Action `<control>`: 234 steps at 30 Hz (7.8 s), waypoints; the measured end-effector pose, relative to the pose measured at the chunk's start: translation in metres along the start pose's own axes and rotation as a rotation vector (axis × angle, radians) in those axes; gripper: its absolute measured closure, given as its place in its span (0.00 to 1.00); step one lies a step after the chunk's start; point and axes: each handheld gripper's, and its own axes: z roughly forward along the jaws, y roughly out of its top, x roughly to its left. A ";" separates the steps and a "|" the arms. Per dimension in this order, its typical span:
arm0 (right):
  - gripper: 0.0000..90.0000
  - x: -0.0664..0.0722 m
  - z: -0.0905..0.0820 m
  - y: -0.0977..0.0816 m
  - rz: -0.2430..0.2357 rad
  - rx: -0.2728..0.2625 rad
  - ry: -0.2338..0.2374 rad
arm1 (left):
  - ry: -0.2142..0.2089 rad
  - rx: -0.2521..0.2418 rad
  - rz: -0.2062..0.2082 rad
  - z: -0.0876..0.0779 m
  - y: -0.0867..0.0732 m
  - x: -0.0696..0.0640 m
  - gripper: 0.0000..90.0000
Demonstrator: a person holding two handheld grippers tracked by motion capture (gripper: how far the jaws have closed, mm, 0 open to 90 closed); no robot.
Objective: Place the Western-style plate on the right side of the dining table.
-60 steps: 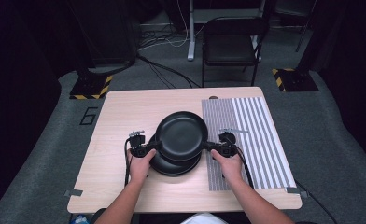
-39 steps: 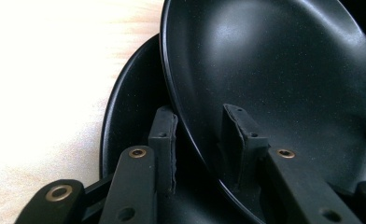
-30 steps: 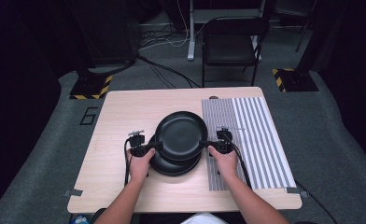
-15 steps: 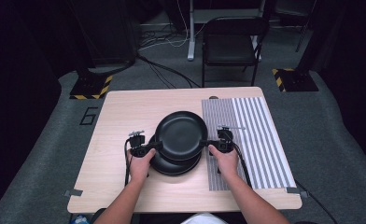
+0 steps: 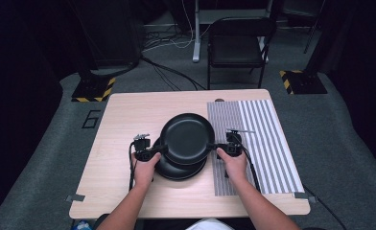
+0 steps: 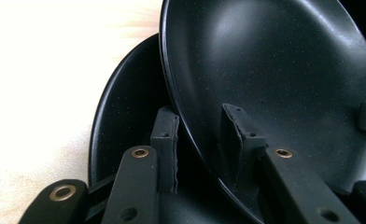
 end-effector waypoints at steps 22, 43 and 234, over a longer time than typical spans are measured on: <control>0.88 0.005 -0.016 0.004 0.048 -0.003 0.043 | -0.014 -0.029 0.036 -0.012 0.004 -0.010 0.75; 0.92 0.013 -0.037 0.016 0.071 -0.031 0.063 | -0.035 -0.036 0.054 -0.017 0.009 -0.022 0.76; 0.89 -0.097 -0.168 -0.013 0.243 -0.243 -0.107 | -0.244 0.129 0.207 0.097 0.016 -0.158 0.76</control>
